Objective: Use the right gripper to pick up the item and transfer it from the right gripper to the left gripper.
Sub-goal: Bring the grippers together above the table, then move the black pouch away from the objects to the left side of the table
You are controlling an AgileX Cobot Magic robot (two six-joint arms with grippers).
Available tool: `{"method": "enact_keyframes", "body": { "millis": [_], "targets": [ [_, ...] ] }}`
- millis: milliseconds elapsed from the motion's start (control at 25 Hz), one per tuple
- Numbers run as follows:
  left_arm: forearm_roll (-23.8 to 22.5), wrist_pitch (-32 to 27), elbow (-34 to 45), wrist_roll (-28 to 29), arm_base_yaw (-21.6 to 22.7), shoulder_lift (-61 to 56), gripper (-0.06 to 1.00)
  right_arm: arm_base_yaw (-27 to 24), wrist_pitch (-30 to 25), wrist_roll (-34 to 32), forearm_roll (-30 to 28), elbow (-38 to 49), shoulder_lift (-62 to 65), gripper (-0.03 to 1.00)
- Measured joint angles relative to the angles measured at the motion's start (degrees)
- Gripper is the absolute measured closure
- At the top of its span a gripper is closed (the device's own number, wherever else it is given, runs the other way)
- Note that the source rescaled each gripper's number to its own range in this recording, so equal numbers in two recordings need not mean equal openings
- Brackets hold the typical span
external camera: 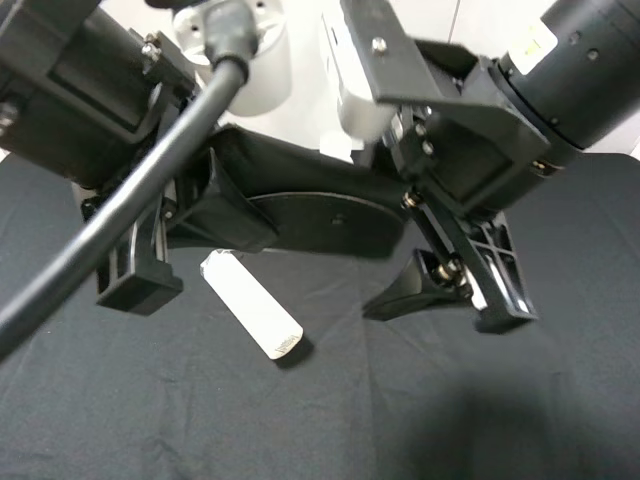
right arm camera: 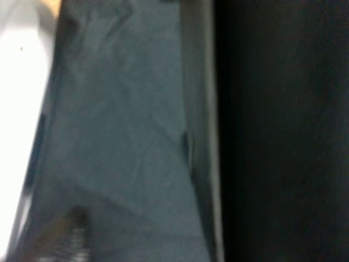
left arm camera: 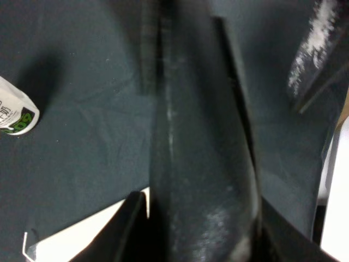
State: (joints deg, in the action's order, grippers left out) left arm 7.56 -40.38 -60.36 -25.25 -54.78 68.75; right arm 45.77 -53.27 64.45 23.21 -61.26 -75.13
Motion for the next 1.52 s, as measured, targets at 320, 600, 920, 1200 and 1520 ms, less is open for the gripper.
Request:
{"method": "enact_keyframes", "body": {
  "millis": [320,600,920,1200,1520],
  "targets": [
    [-0.38,0.60,0.00,0.00,0.00,0.11,0.91,0.00,2.37,-5.57,0.83,0.00,0.00,-0.03],
    [-0.58,1.31,0.00,0.11,0.00,0.18,0.92,0.00,1.82,-10.69,-4.40,-0.99,2.23,-0.03],
    [-0.89,1.36,0.00,0.25,0.00,0.18,0.93,0.00,-3.67,-27.17,-19.03,-4.47,5.49,-0.03],
    [-1.00,1.36,0.00,0.25,0.00,0.18,0.93,0.00,-13.46,-42.43,-29.87,-4.55,10.07,-0.03],
    [-1.00,1.36,0.00,0.25,0.00,0.18,0.94,0.00,-16.08,-54.80,-30.21,-3.13,19.34,-0.03]
  ]
}}
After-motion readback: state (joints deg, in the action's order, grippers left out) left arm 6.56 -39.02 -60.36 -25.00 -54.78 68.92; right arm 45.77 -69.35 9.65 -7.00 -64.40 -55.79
